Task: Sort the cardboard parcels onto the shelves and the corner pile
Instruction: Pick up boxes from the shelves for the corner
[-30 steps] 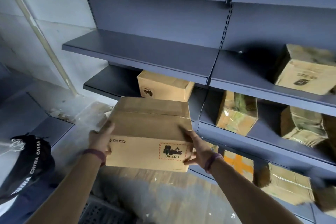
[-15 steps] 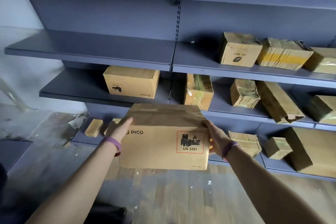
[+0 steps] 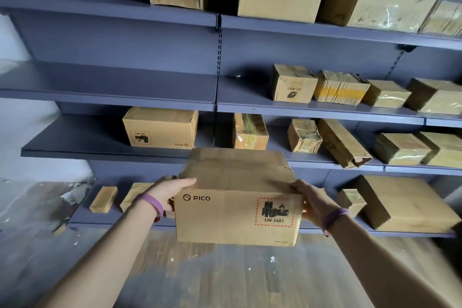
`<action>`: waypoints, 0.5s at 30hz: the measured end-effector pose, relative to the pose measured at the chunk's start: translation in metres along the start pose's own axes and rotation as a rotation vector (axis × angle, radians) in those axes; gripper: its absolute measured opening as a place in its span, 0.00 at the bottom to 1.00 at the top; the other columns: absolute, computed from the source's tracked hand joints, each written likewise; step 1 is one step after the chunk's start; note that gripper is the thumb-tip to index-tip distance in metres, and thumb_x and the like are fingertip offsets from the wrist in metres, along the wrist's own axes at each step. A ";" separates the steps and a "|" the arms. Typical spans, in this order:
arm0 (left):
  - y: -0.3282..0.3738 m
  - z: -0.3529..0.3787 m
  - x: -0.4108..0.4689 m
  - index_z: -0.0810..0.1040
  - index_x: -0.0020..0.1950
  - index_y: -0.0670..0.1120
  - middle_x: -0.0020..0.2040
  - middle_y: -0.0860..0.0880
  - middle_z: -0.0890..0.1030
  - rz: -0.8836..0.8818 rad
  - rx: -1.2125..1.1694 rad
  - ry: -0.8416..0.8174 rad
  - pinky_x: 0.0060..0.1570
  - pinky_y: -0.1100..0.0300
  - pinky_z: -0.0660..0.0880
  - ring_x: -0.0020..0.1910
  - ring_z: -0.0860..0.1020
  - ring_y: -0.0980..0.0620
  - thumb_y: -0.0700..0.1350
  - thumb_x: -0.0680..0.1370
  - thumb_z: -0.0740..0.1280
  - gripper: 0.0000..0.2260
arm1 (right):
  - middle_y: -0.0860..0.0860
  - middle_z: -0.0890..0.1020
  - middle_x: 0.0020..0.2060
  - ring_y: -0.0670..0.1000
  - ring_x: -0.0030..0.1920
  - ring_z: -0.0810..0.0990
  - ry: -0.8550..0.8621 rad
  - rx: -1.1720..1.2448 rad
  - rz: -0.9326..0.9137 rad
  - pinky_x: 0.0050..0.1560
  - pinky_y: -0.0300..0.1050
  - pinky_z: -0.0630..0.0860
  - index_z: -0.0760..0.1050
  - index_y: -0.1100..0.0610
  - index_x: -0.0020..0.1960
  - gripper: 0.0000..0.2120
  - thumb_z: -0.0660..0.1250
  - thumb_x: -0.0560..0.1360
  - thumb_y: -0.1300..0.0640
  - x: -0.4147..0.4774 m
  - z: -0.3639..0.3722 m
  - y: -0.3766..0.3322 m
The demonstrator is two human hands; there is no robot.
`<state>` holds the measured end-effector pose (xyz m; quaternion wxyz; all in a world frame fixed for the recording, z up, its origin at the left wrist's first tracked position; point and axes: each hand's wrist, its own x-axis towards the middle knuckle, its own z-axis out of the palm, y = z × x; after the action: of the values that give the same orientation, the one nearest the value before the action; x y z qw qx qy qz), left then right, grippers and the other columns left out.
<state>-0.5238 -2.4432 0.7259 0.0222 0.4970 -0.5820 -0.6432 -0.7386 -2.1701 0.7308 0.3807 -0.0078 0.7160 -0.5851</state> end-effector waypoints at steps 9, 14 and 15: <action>-0.010 0.000 -0.033 0.69 0.61 0.56 0.57 0.52 0.78 0.154 0.008 -0.069 0.66 0.44 0.67 0.59 0.74 0.44 0.35 0.75 0.72 0.23 | 0.59 0.80 0.49 0.57 0.45 0.81 -0.208 0.139 -0.143 0.42 0.49 0.77 0.76 0.60 0.56 0.19 0.67 0.65 0.62 -0.005 -0.016 0.005; -0.014 0.007 -0.045 0.64 0.64 0.51 0.57 0.46 0.78 0.260 0.087 0.011 0.50 0.44 0.75 0.50 0.77 0.48 0.32 0.74 0.72 0.26 | 0.55 0.71 0.70 0.59 0.64 0.74 -0.182 0.192 -0.128 0.55 0.56 0.76 0.56 0.44 0.77 0.50 0.80 0.63 0.46 0.000 -0.018 -0.003; -0.015 0.007 -0.045 0.65 0.64 0.50 0.55 0.46 0.79 0.264 0.094 0.022 0.51 0.44 0.75 0.51 0.77 0.47 0.32 0.74 0.72 0.26 | 0.55 0.72 0.70 0.59 0.64 0.75 -0.185 0.187 -0.139 0.55 0.56 0.77 0.56 0.45 0.78 0.48 0.79 0.66 0.44 0.000 -0.017 -0.004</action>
<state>-0.4976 -2.4061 0.7404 0.0897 0.4236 -0.6716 -0.6012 -0.7498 -2.1574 0.7342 0.4028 -0.0759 0.6180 -0.6709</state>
